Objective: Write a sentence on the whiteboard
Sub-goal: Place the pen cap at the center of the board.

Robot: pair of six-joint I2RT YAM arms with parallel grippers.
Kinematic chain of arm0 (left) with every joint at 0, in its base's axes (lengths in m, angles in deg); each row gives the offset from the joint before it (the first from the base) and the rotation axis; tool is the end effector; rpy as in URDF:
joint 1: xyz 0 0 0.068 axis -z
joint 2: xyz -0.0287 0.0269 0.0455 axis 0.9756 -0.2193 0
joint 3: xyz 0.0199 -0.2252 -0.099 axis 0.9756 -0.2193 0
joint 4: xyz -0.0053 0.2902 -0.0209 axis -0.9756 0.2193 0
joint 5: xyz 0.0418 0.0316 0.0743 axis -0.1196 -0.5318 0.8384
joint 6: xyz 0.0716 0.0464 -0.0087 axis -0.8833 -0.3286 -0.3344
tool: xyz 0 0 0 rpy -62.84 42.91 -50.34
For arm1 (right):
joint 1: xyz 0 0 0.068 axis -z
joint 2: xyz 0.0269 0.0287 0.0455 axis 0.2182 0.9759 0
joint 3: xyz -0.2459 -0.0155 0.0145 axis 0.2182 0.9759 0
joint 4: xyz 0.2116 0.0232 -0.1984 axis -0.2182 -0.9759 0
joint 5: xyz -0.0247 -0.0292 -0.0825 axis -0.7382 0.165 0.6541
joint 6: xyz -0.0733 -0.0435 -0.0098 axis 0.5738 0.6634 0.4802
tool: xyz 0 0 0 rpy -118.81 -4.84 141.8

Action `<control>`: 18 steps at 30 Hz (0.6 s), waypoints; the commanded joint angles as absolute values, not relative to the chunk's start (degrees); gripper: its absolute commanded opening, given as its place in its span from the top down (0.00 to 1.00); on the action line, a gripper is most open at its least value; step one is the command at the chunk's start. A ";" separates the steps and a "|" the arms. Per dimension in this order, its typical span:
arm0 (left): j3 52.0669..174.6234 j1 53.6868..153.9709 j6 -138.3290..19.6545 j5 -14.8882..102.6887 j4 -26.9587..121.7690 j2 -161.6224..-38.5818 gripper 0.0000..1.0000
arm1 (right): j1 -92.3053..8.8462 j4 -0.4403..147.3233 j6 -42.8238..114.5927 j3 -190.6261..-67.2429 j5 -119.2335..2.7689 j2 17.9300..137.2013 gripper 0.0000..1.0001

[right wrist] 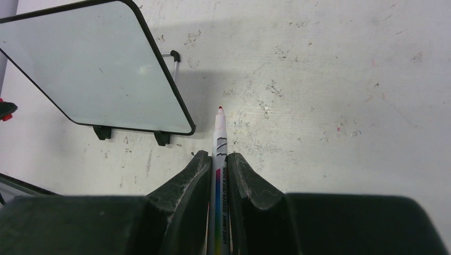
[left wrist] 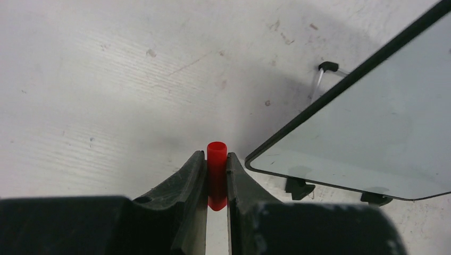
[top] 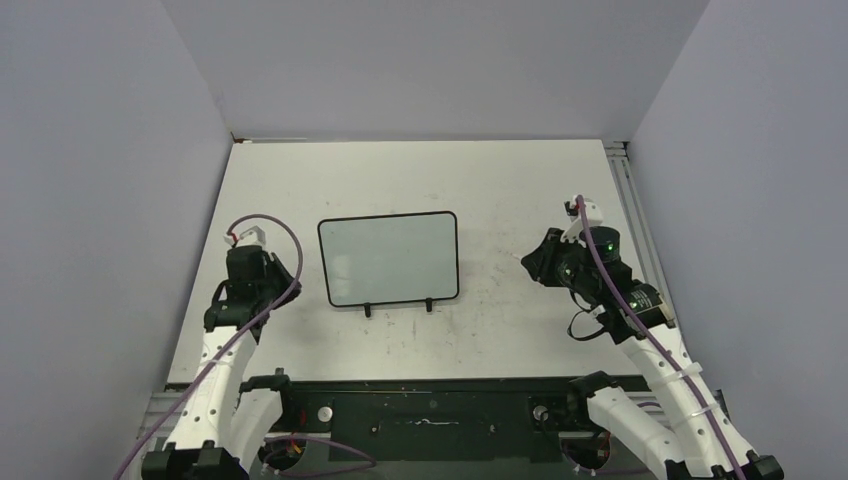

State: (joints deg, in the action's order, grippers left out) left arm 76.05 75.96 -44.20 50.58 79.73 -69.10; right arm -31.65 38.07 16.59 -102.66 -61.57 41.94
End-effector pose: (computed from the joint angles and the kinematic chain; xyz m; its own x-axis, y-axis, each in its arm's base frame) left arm 0.2480 0.0039 0.1971 -0.5698 -0.4633 -0.6787 -0.2900 0.8862 -0.3615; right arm 0.2325 0.0955 0.2824 -0.6587 0.2296 -0.7165 -0.2038 0.8622 0.4637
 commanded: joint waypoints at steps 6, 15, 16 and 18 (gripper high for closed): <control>77.73 74.27 -42.40 53.21 76.87 -82.60 1.00 | -31.37 42.25 18.35 -100.32 -59.04 38.93 0.95; 77.75 73.90 -42.90 51.68 76.98 -89.41 1.00 | -31.41 45.27 19.12 -97.56 -59.74 37.42 0.95; 77.62 73.90 -42.69 51.72 77.04 -89.87 1.00 | -31.41 46.08 19.27 -96.85 -59.44 36.96 0.95; 77.73 73.90 -42.62 53.21 77.42 -90.69 1.00 | -31.39 46.77 19.66 -96.40 -58.63 37.21 0.95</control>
State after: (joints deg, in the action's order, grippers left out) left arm 74.98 74.21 -42.64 51.67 78.79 -89.62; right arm -31.65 42.11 18.27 -97.77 -60.39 38.37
